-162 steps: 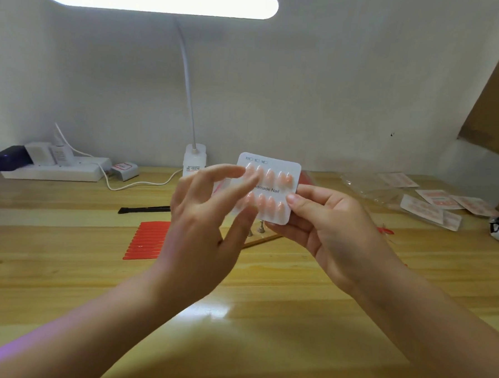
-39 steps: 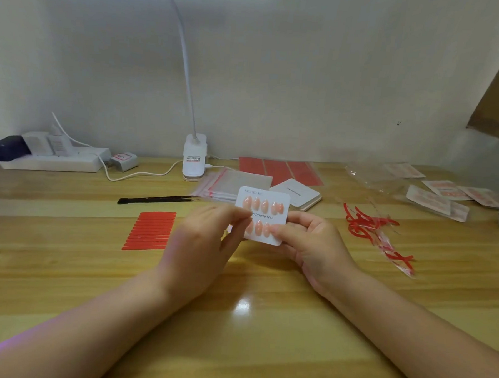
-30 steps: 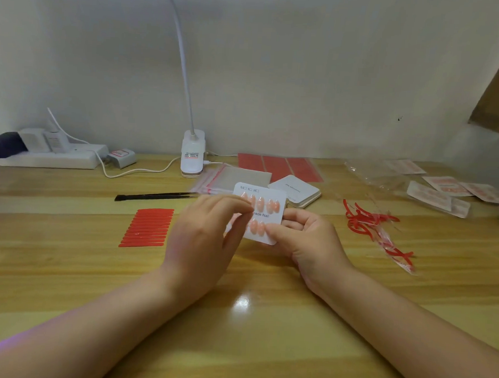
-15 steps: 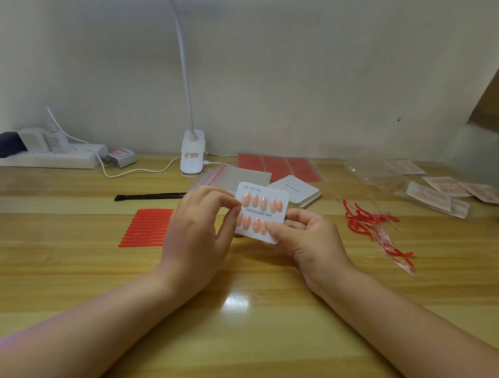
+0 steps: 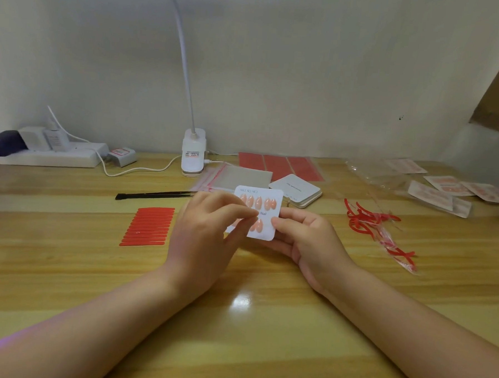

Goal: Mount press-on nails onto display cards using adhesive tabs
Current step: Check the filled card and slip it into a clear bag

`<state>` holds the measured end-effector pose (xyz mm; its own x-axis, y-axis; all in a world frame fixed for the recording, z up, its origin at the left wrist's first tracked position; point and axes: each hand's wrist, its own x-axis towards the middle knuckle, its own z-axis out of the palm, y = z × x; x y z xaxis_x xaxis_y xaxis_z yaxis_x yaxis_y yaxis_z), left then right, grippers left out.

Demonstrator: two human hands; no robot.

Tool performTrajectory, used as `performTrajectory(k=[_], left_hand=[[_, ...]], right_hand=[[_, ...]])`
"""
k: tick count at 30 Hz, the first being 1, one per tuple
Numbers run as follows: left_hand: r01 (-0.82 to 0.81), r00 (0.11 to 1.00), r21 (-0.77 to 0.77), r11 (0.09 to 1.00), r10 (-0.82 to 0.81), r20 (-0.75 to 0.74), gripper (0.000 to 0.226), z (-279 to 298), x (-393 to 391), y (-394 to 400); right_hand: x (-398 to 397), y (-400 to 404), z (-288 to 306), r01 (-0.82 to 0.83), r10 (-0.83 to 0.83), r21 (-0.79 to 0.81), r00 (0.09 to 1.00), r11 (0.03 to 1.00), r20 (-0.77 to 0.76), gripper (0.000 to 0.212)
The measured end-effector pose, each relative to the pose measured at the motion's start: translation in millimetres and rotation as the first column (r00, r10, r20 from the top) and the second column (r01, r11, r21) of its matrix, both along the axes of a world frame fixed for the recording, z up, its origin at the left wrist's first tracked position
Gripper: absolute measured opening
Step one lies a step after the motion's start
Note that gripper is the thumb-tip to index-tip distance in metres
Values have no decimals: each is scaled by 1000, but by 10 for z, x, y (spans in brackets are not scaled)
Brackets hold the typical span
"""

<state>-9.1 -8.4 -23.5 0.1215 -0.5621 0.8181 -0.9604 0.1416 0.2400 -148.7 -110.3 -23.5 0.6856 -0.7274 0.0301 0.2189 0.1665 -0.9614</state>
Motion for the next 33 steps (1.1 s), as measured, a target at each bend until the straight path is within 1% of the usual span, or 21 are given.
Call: performTrajectory(k=[5,9,15,17,20,23,26,30,33], left_hand=[[32,998,-33,999,-30,64,6,0,10,-11],[27,994,-22,999,-25,107,6,-9,0,-20],[30,994,-4,1000,-29,110,19,-8,0,-19],[34,994,-10,999,-33,103,19,-7,-4,-19],[43,995,-19,999,-41,88,12,-7,-6,-20],[41,995,-5,999,-40,90,14,-5,-10,-19],[10,992,-2,1000,-10,123,13,2,-7,-12],[-51,968,-45,998,60,244,7,4,-22,-19],[-67,969,-62,996,80,233,7,3,-19,-29]], right_hand=[[-1,12,-21,-27,27,-53,1000,998,8,23],[-2,22,-28,-30,31,-78,999,997,22,22],[8,21,-47,-24,26,-77,999,997,22,22],[14,23,-50,-17,19,-89,1000,996,17,21],[23,30,-53,-12,12,-115,1000,993,1,21],[26,32,-51,-18,18,-120,1000,993,-1,22],[22,31,-51,-21,21,-115,1000,993,-1,21],[17,40,-49,-10,10,-107,1000,994,2,22],[21,47,-45,3,-3,-101,1000,995,-2,21]])
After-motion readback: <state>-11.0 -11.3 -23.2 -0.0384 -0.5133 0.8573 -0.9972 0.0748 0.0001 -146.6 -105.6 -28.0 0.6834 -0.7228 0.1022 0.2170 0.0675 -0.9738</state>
